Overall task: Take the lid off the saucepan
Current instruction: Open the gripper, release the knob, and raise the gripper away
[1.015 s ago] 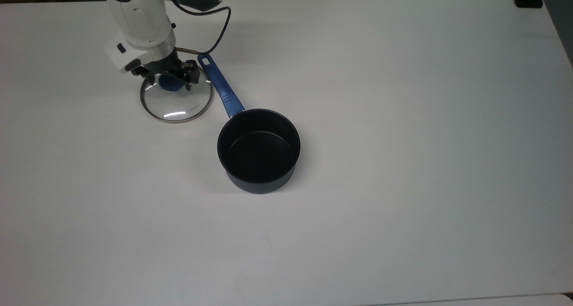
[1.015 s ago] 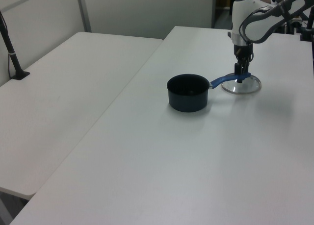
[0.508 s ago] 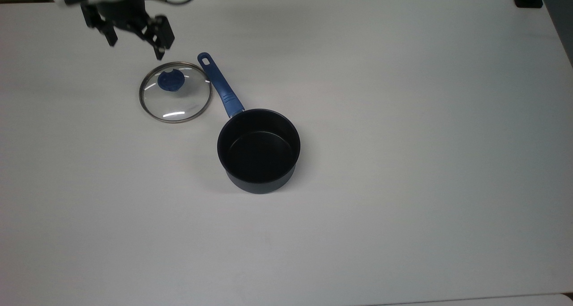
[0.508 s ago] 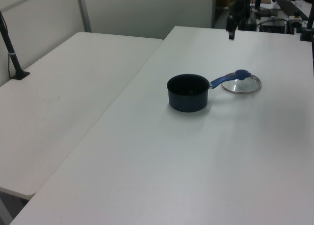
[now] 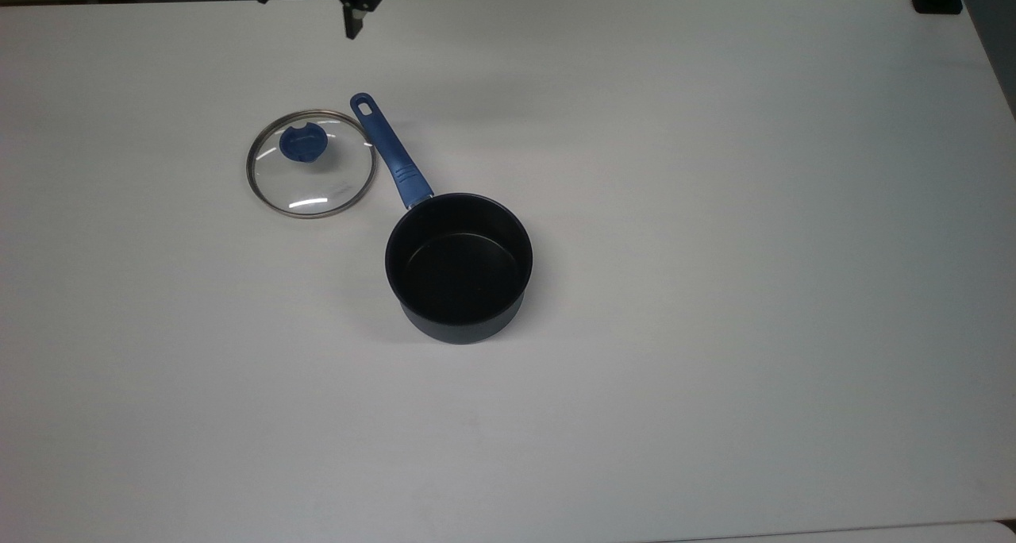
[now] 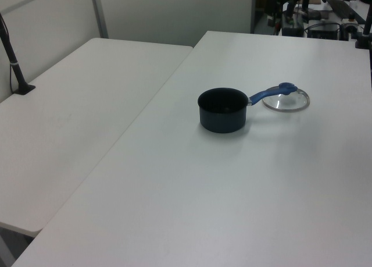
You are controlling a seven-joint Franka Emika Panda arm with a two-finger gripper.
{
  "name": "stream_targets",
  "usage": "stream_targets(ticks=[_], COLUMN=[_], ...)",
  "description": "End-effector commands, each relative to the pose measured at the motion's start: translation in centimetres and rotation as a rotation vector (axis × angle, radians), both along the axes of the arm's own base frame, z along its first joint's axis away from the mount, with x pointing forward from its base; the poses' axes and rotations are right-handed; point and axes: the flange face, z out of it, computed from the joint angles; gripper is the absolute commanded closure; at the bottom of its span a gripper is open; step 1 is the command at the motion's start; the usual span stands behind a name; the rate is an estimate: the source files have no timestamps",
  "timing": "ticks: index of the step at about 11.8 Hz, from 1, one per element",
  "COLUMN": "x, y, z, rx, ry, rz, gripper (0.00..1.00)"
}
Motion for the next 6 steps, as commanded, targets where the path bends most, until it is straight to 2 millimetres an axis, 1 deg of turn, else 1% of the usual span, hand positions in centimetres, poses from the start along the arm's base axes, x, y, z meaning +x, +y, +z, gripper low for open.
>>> stream_targets(ticks=[1, 2, 3, 4, 6], x=[-0.45, -0.46, -0.45, -0.42, -0.47], y=[0.65, 0.76, 0.85, 1.01, 0.59], z=[-0.02, 0.15, 0.16, 0.17, 0.16], rx=[0.006, 0.001, -0.003, -0.006, -0.005], ry=[0.022, 0.024, 0.028, 0.027, 0.028], rz=[0.144, 0.225, 0.265, 0.273, 0.265], gripper=[0.0, 0.0, 0.0, 0.0, 0.0])
